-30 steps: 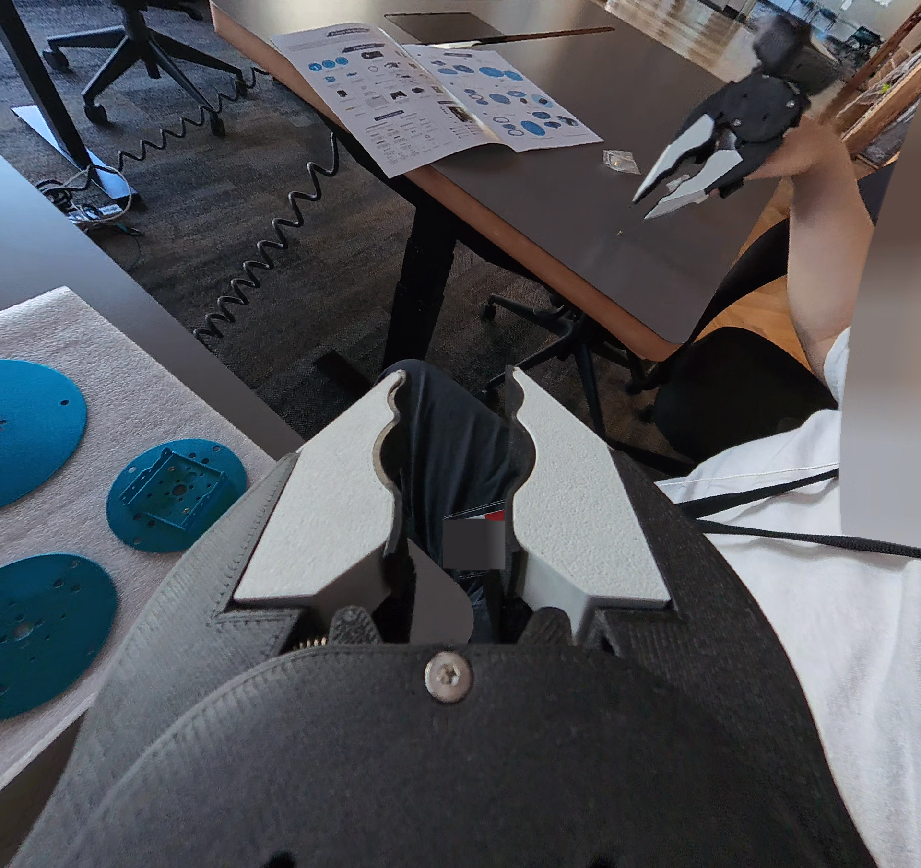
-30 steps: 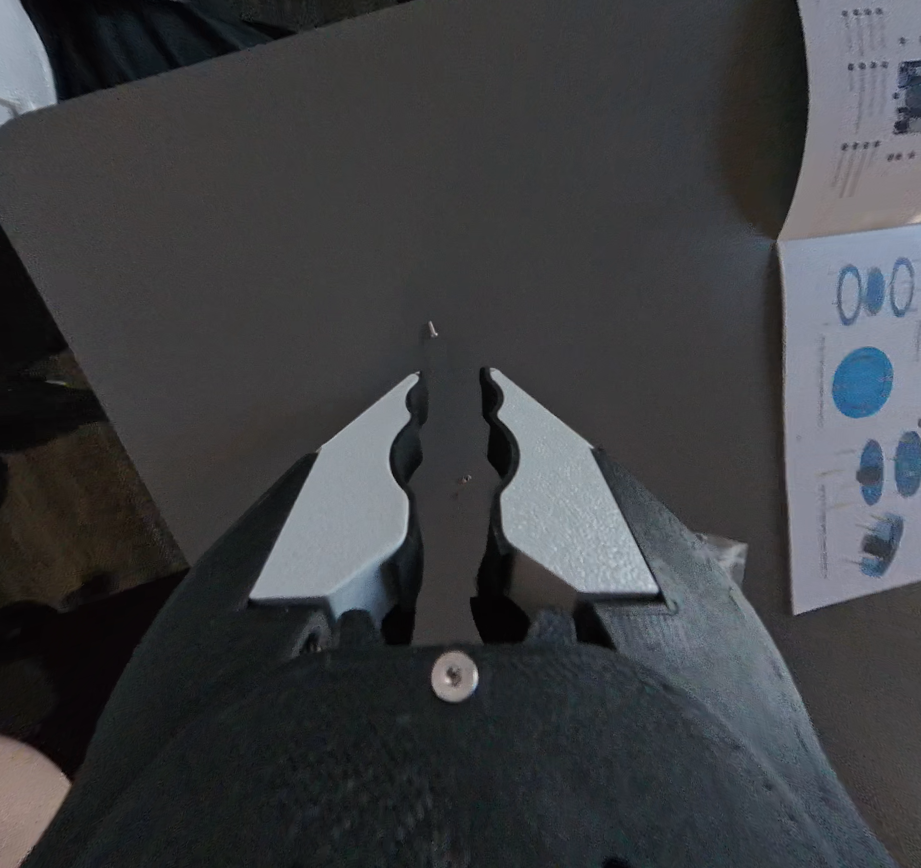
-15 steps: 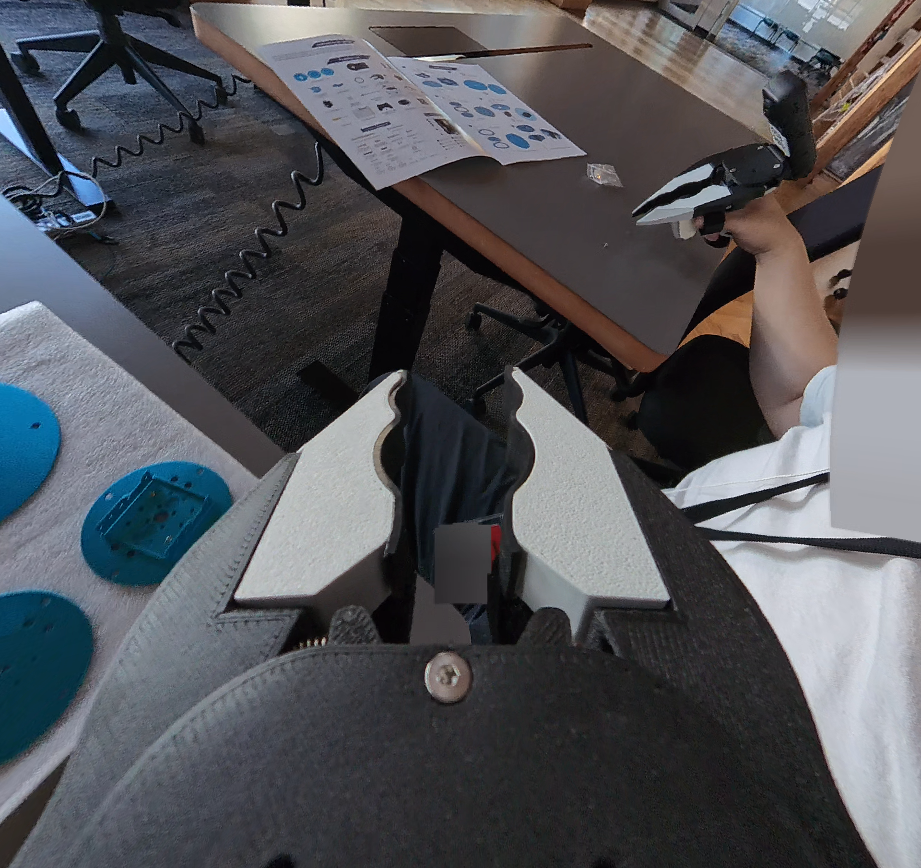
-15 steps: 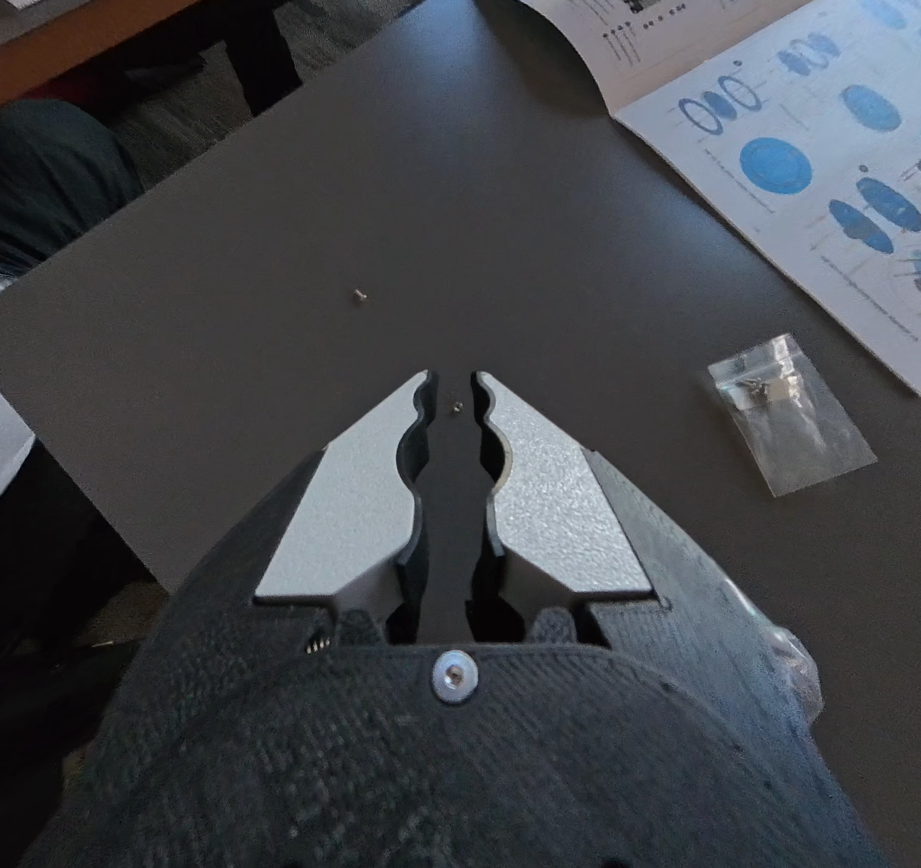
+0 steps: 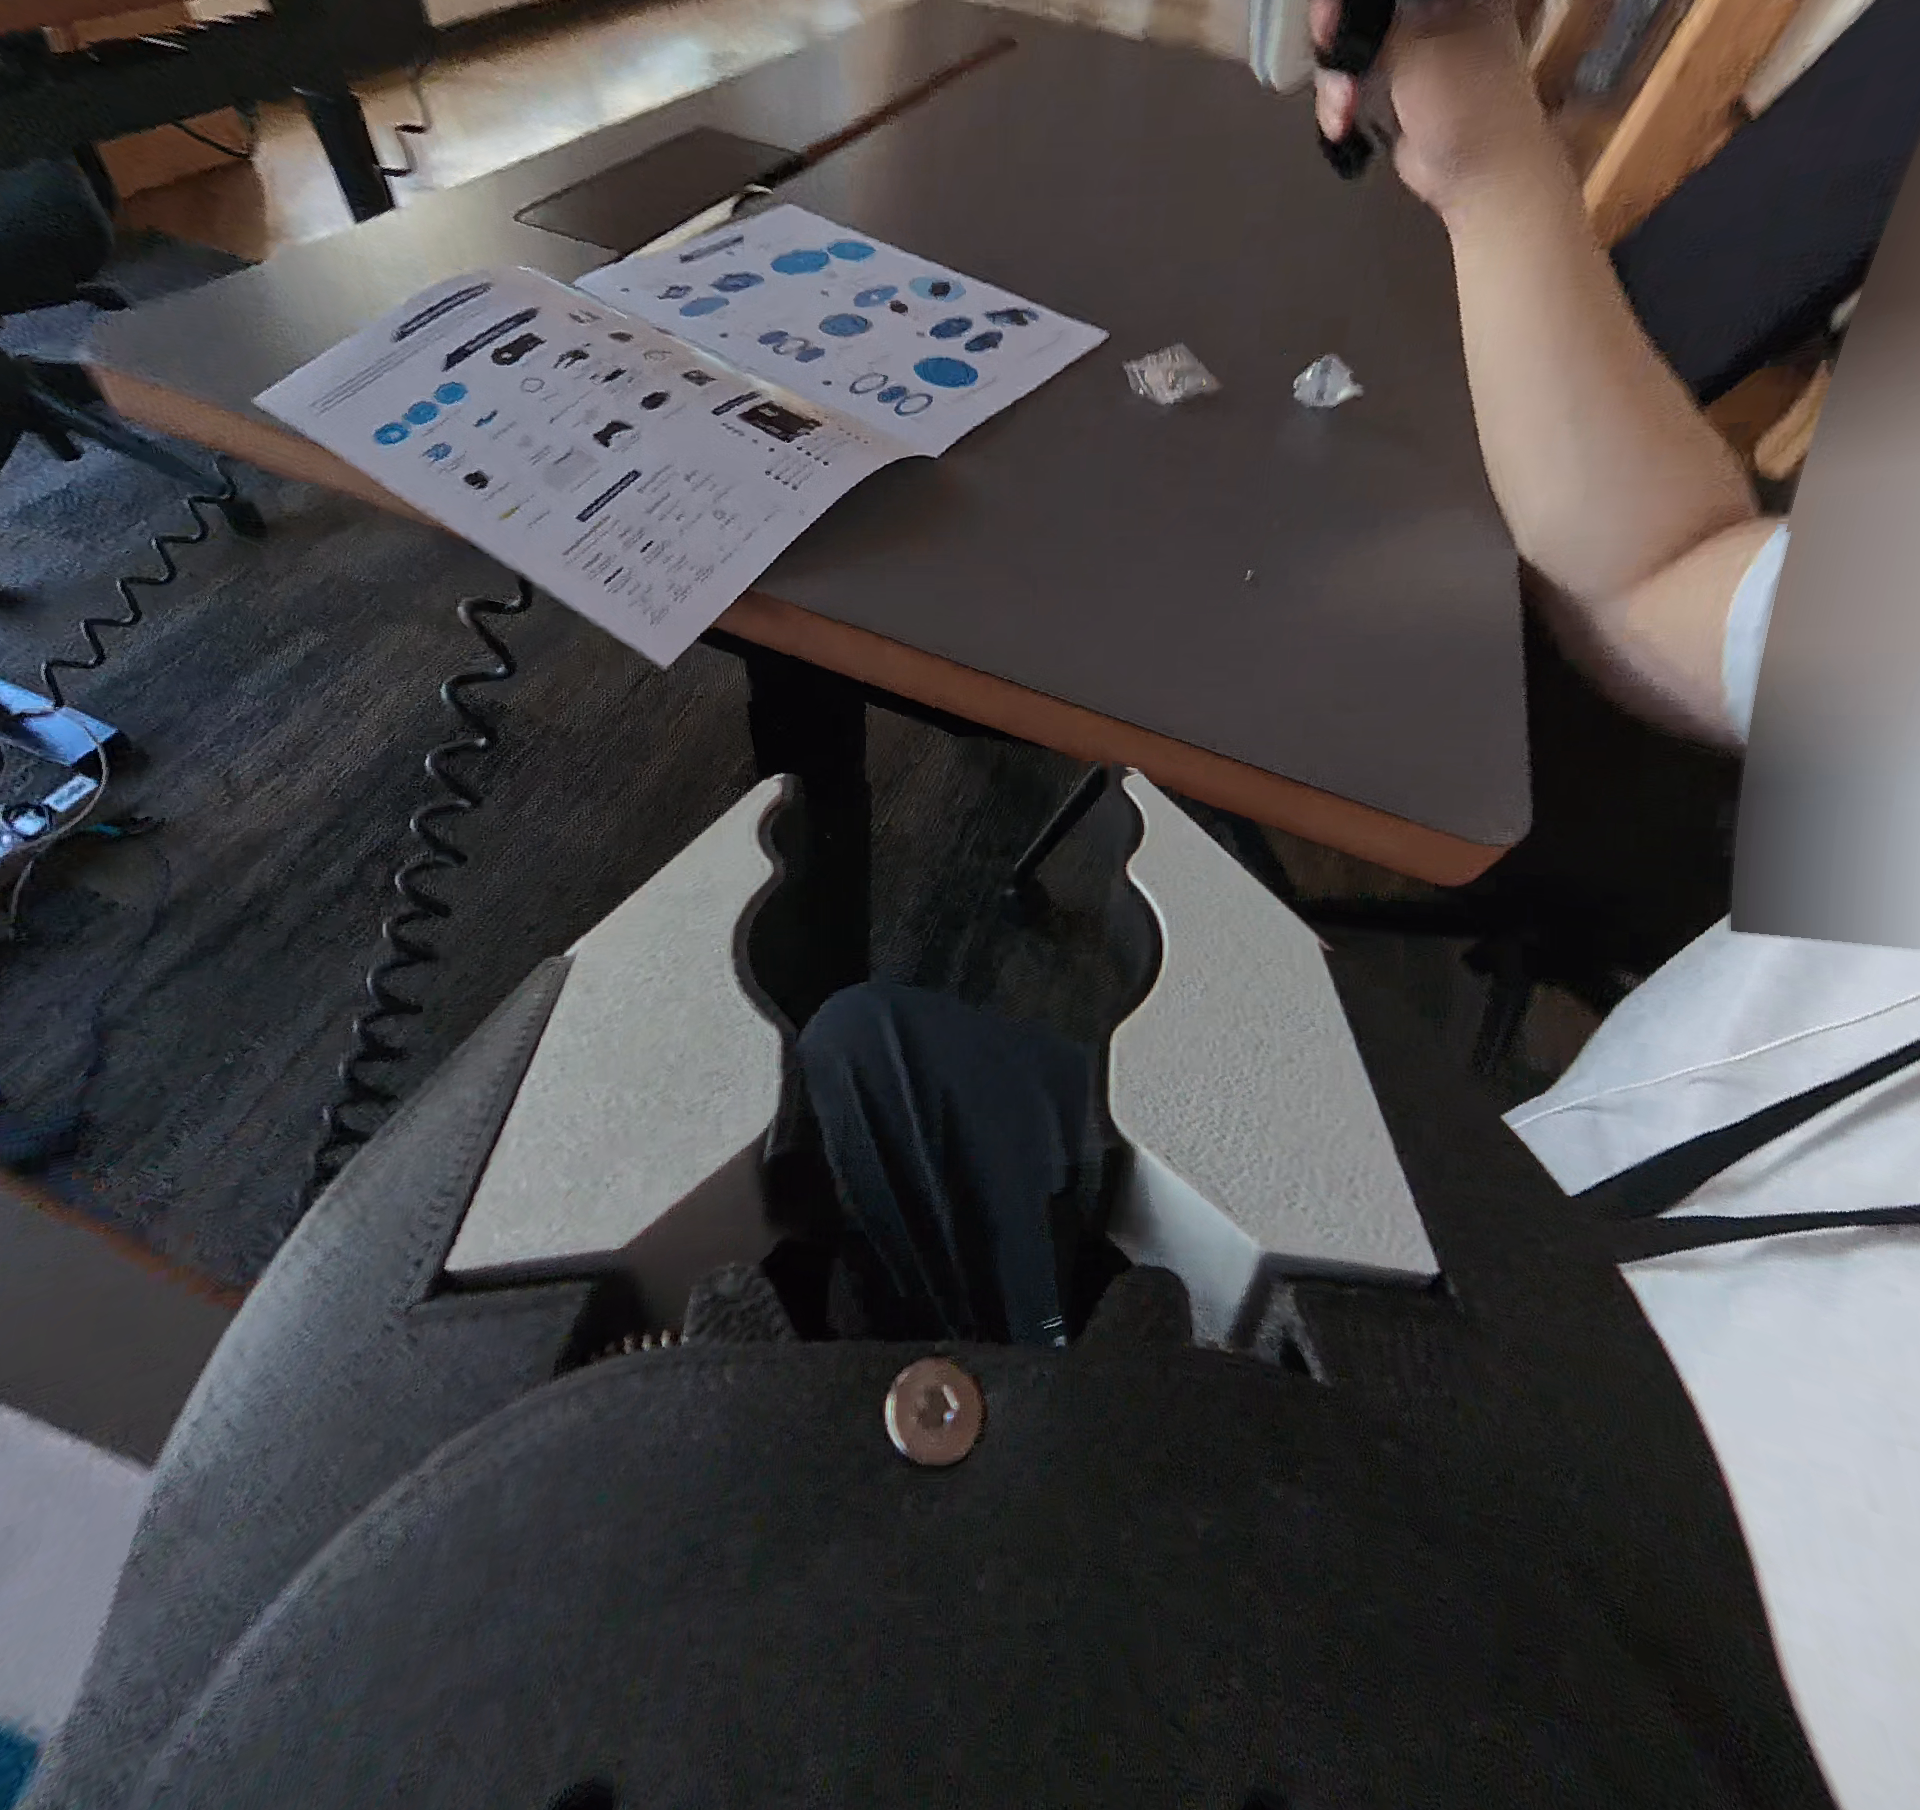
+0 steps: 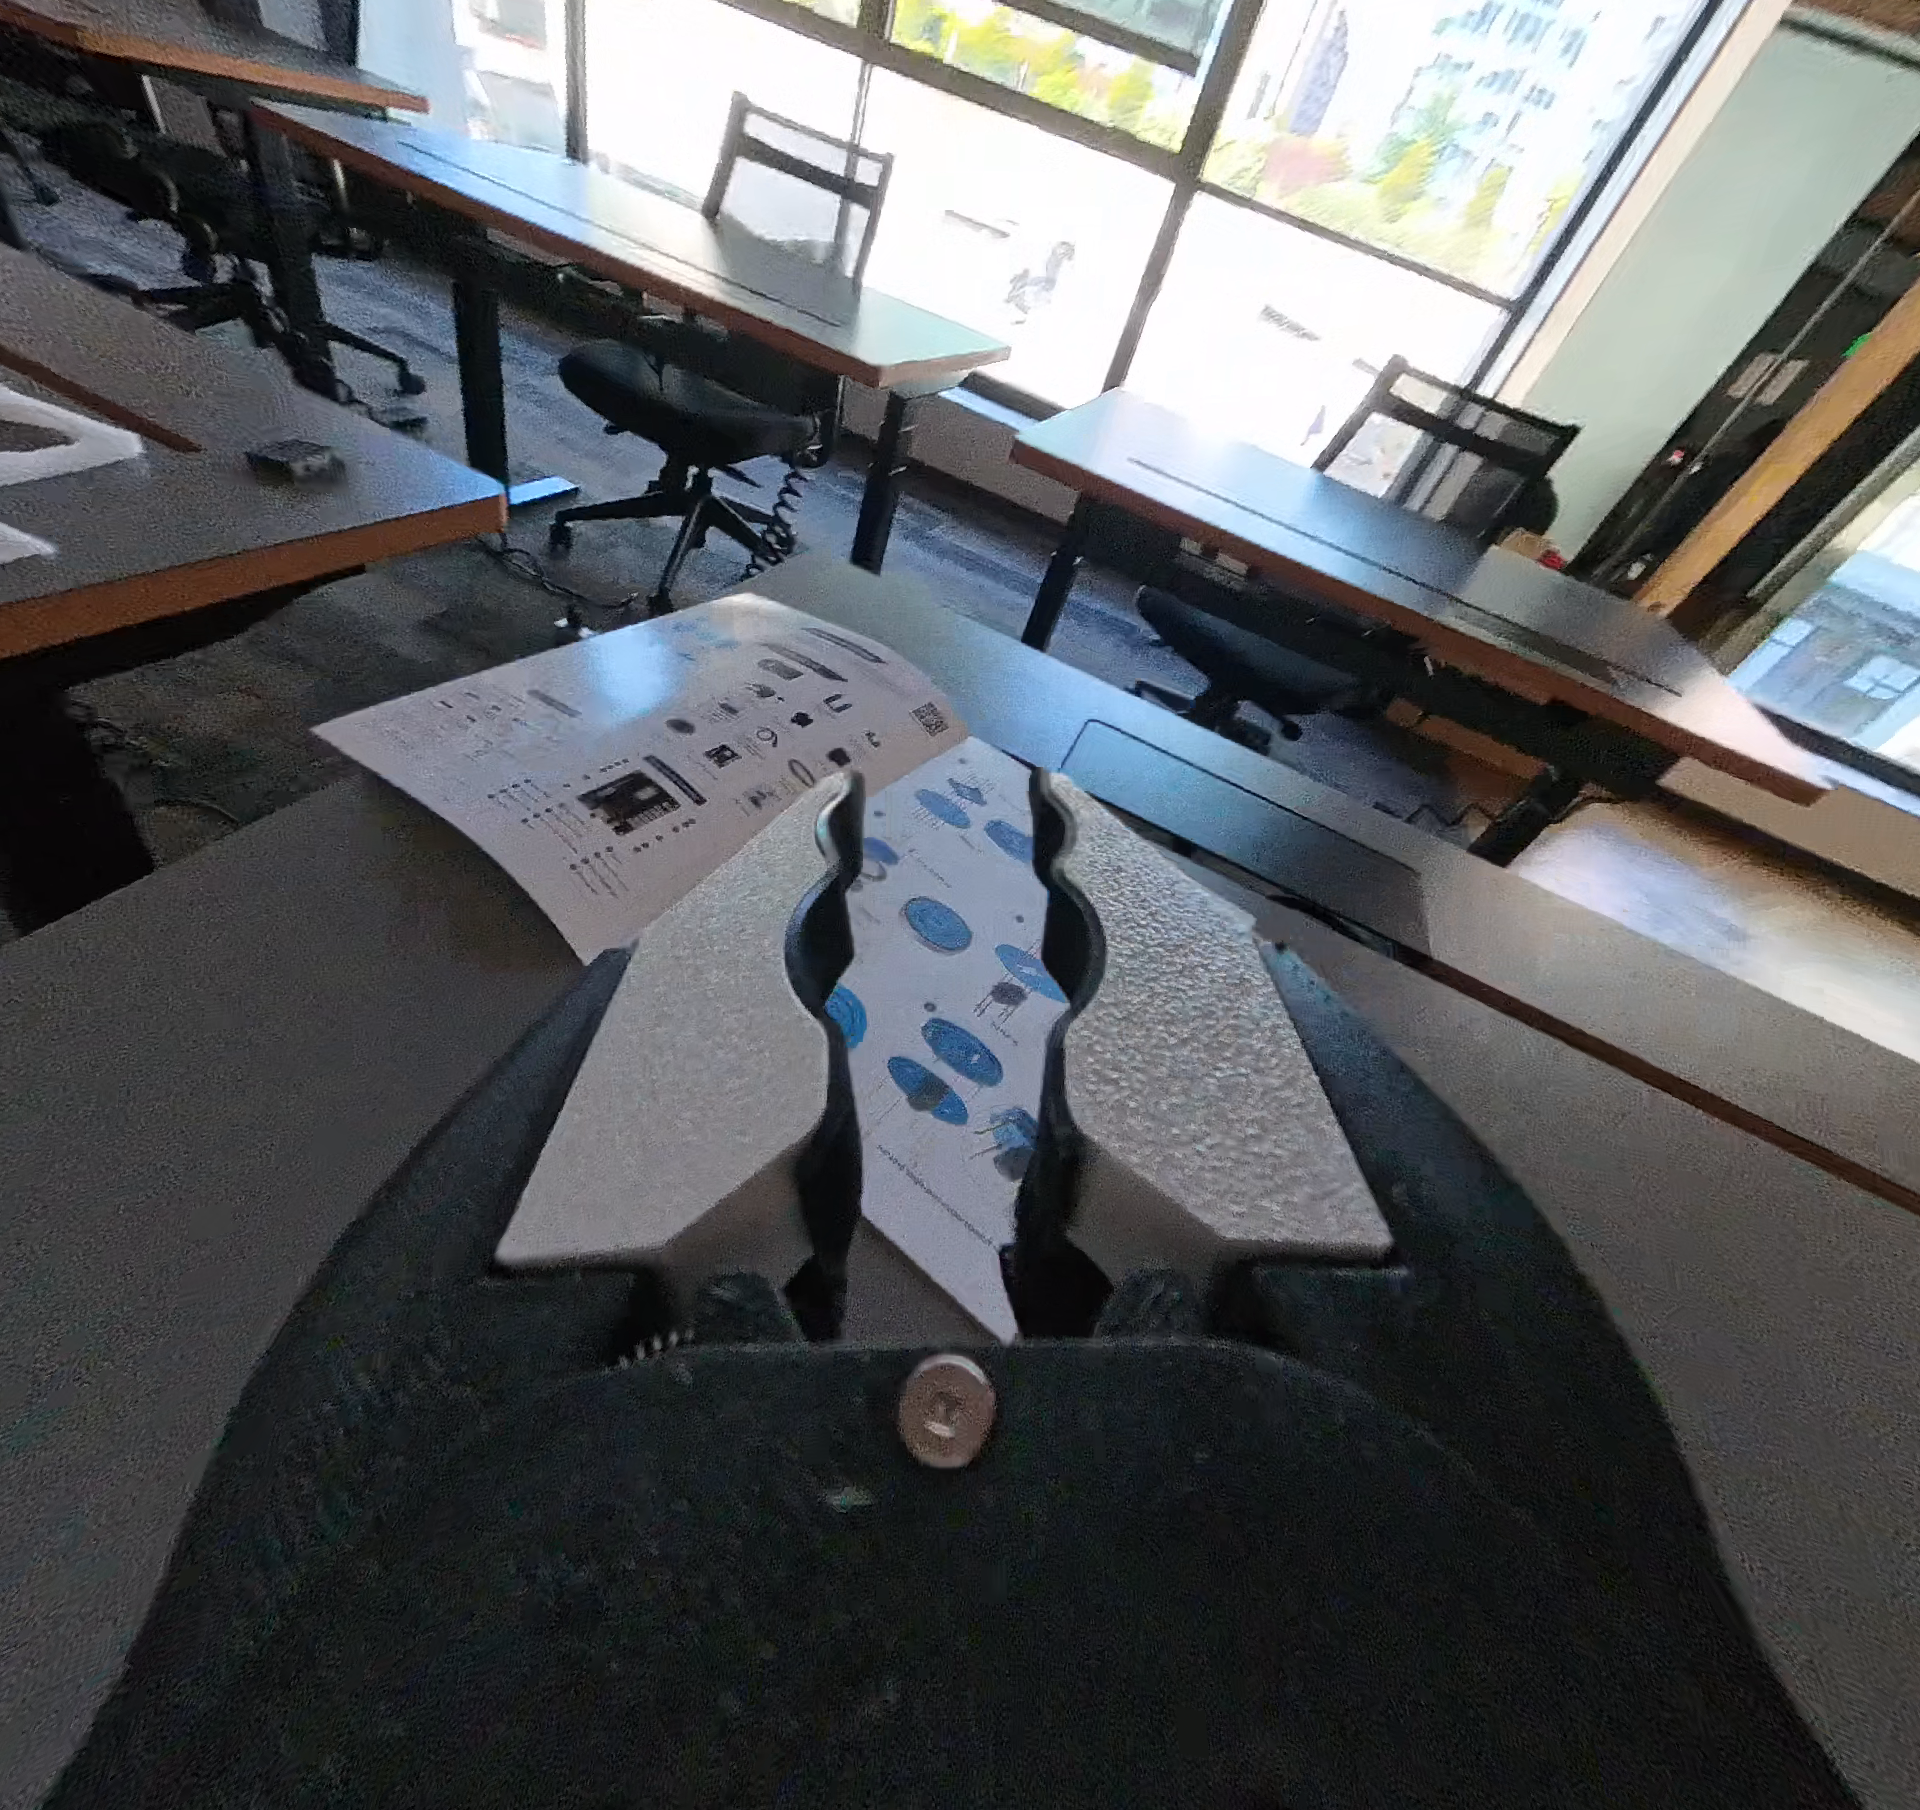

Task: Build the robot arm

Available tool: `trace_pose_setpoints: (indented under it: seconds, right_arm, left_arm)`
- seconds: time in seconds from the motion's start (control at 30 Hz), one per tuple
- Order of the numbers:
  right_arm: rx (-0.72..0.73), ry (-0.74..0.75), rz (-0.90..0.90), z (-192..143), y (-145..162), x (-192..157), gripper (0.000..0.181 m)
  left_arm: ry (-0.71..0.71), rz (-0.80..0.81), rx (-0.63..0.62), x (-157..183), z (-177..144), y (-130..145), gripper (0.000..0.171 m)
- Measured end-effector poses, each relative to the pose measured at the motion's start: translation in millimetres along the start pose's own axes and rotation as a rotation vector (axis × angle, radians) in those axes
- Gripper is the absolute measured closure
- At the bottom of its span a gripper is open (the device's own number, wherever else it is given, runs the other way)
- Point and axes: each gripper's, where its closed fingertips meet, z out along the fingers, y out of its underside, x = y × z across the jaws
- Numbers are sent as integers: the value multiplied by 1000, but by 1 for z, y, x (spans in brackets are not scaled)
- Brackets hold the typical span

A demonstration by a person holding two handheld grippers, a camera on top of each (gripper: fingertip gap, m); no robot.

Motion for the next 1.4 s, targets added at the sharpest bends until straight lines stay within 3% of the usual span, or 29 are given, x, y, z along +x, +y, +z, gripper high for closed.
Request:
trace_pose_setpoints:
  seconds: [0.1,0.2,0.33,0.43,0.5,0.6,0.67,0.83,0.97,1.2,1.4]
  right_arm:
    - [-65,15,33,32,11,43,150]
    - [-231,93,156,53,54,79,152]
    - [-327,-105,158,56,96,43,149]
    - [-304,-253,88,53,110,18,147]
    - [-326,-356,31,48,122,4,146]
    - [-367,-355,-18,41,137,9,146]
    - [-363,-375,21,36,137,9,146]
    - [-378,-344,-1,31,141,17,147]
    - [-386,-338,-10,30,143,19,147]
    - [-399,-338,0,27,146,21,148]
    - [-442,-430,-2,27,155,4,146]
  left_arm:
    - [85,111,-78,1,57,-16,111]
    - [190,228,-198,10,136,-31,114]
    - [185,444,-281,8,249,-54,108]
    - [223,580,-355,11,325,-57,111]
    - [290,603,-425,17,363,-52,115]
    - [321,661,-546,14,402,-41,120]
    - [336,694,-619,11,413,-31,110]
    - [387,651,-653,15,415,-26,133]
    - [437,540,-648,14,413,-25,140]
    - [435,527,-632,3,412,-26,157]
    - [489,614,-667,6,400,-20,130]
